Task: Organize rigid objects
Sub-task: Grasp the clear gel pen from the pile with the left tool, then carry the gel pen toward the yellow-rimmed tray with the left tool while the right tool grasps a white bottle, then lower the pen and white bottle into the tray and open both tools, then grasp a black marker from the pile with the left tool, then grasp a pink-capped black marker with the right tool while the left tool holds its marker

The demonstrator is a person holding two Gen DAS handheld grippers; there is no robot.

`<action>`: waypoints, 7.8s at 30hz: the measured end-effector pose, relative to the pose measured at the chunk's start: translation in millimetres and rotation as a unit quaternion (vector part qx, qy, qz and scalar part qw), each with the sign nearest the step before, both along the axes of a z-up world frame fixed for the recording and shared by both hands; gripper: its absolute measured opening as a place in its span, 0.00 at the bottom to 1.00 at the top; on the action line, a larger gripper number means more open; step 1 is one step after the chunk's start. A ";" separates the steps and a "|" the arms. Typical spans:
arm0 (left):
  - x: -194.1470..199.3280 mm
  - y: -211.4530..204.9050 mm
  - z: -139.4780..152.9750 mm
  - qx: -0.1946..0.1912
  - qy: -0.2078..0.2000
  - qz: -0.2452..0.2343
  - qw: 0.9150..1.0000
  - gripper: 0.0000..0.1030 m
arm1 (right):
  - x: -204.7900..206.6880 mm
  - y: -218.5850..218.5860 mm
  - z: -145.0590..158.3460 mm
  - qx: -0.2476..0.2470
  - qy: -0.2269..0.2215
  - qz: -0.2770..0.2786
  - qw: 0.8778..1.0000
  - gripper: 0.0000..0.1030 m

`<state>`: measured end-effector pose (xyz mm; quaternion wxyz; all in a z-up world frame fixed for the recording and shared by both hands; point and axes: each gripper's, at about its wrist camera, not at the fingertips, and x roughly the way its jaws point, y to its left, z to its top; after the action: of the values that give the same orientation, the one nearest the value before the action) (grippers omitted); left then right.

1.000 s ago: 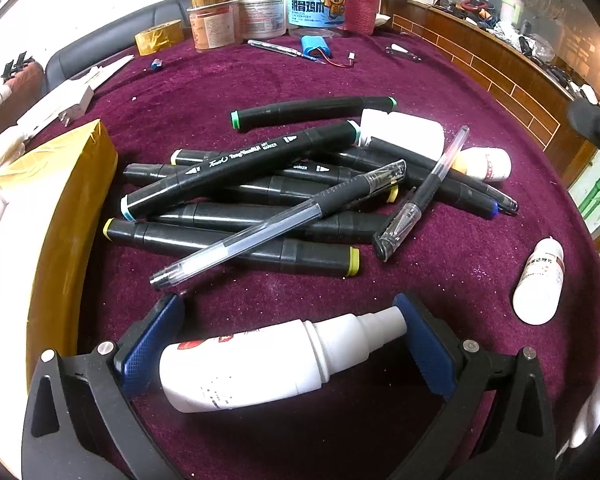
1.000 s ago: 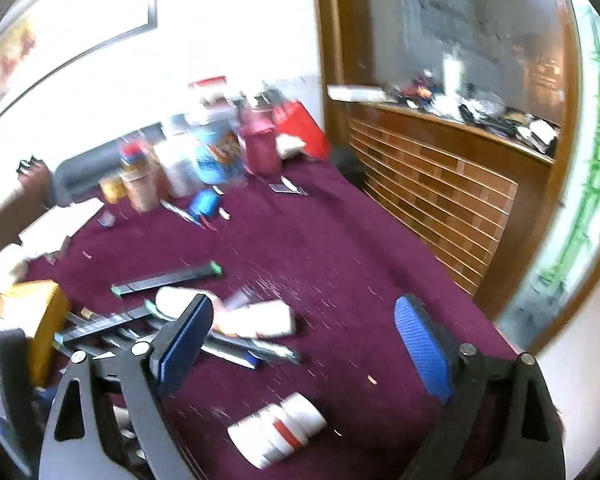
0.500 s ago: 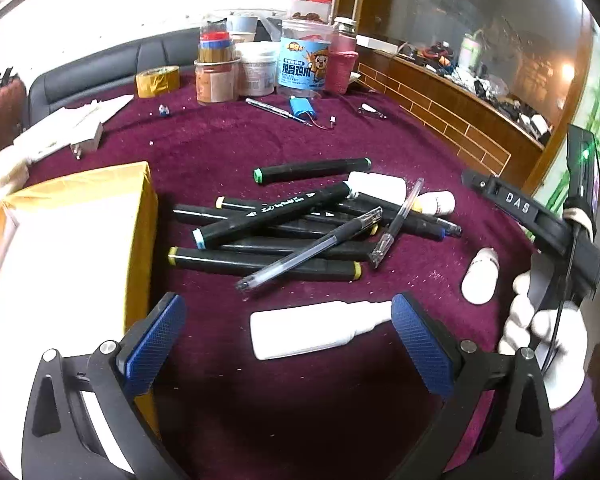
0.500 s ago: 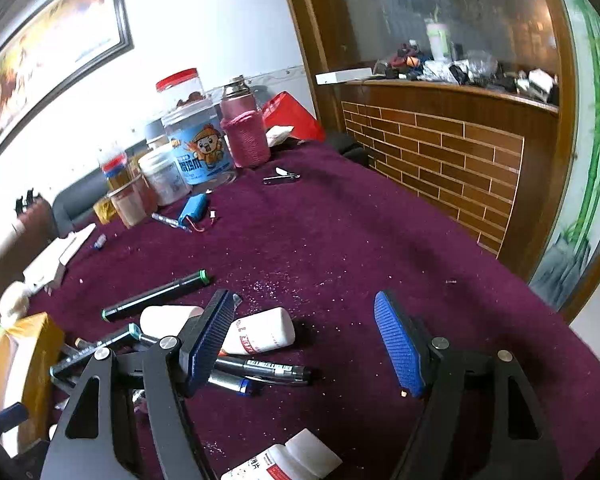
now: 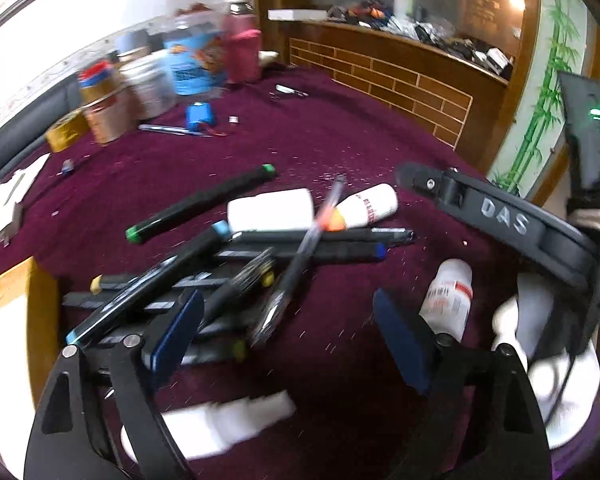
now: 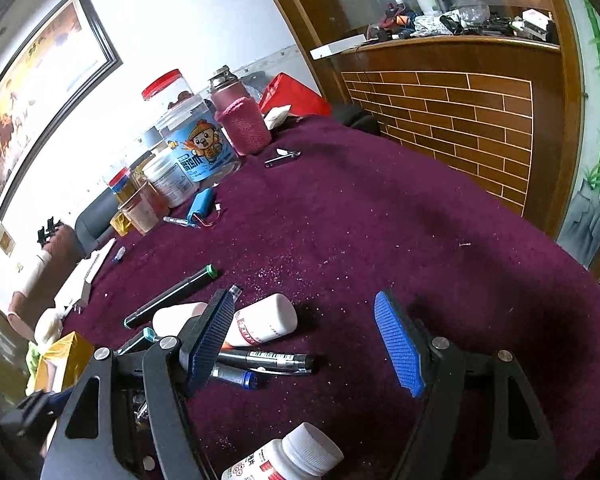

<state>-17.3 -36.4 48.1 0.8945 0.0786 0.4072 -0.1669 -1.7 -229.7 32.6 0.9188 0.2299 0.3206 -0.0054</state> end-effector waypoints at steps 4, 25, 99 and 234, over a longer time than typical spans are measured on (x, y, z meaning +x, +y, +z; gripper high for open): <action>19.4 -26.4 -6.7 0.011 0.011 -0.018 1.000 0.83 | 2.0 -4.4 -2.2 0.013 0.005 0.002 1.000 0.66; 1.4 -2.5 6.1 -0.046 0.015 -0.036 0.998 0.07 | 6.4 -3.2 -8.8 0.016 0.021 0.005 1.000 0.66; -23.2 269.1 -26.9 -0.147 0.045 0.286 0.946 0.54 | -21.2 278.5 74.8 -0.165 -0.067 0.289 0.941 0.55; -28.7 56.3 -28.7 -0.062 0.060 0.097 0.991 0.11 | -24.2 121.3 3.5 -0.023 0.093 0.318 0.943 0.13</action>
<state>-46.0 19.8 19.4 0.8834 -0.0275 0.4549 -0.1088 -25.9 -108.4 36.1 0.8441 0.0937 0.4606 0.2581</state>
